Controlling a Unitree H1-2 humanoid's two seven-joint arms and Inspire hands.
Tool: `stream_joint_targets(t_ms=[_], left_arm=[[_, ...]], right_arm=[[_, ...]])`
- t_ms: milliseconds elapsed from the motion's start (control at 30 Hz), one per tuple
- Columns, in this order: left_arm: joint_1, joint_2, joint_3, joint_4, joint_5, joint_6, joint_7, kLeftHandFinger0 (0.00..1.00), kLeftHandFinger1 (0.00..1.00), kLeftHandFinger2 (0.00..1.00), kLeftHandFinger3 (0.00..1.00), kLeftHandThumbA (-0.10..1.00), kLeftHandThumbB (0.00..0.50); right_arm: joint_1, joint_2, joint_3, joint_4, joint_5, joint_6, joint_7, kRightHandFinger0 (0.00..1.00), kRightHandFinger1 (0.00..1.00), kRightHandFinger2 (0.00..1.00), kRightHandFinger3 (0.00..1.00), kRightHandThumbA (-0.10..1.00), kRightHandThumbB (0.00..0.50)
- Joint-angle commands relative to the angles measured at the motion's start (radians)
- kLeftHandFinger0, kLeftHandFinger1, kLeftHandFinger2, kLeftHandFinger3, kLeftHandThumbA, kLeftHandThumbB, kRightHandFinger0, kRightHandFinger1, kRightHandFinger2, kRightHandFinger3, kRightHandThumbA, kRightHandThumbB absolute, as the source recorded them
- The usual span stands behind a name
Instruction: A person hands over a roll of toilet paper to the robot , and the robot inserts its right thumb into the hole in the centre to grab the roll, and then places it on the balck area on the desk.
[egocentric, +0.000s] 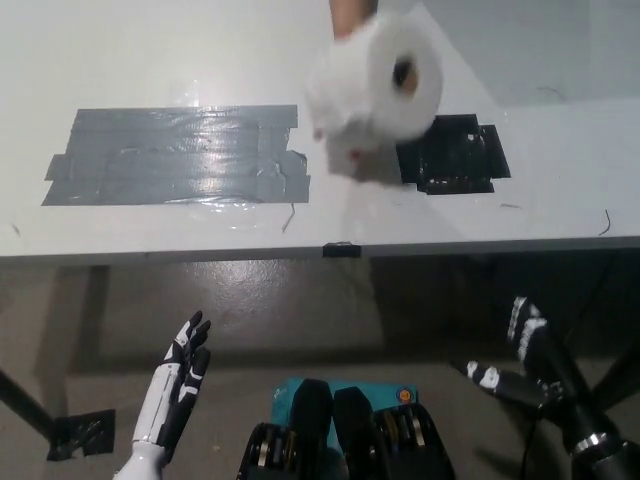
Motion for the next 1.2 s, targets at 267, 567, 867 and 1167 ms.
stream_joint_targets(t_ms=[267, 567, 867, 1167], left_arm=[[-0.020, 0.018, 0.011, -0.014, 0.014, -0.035, 0.020, 1.00, 1.00, 1.00, 1.00, 0.96, 0.148], [-0.036, 0.022, 0.018, -0.017, 0.010, -0.023, 0.018, 1.00, 1.00, 1.00, 1.00, 0.97, 0.170], [-0.064, 0.021, 0.018, -0.011, 0.021, -0.029, 0.023, 1.00, 1.00, 1.00, 1.00, 0.97, 0.138], [-0.072, 0.017, 0.016, -0.018, 0.018, -0.026, 0.020, 1.00, 1.00, 1.00, 1.00, 0.92, 0.117]], right_arm=[[-0.256, -0.147, -0.104, -0.387, 0.109, 0.189, 0.014, 1.00, 1.00, 1.00, 1.00, 1.00, 0.234], [-0.599, -0.349, 0.042, -0.127, 0.059, 0.355, 0.198, 1.00, 1.00, 1.00, 1.00, 0.95, 0.265], [-0.942, -0.363, 0.303, 0.278, -0.117, 0.422, 0.299, 1.00, 1.00, 1.00, 1.00, 0.96, 0.352], [-1.113, -0.266, 0.489, 0.583, -0.296, 0.372, 0.223, 1.00, 1.00, 1.00, 1.00, 1.00, 0.457]])
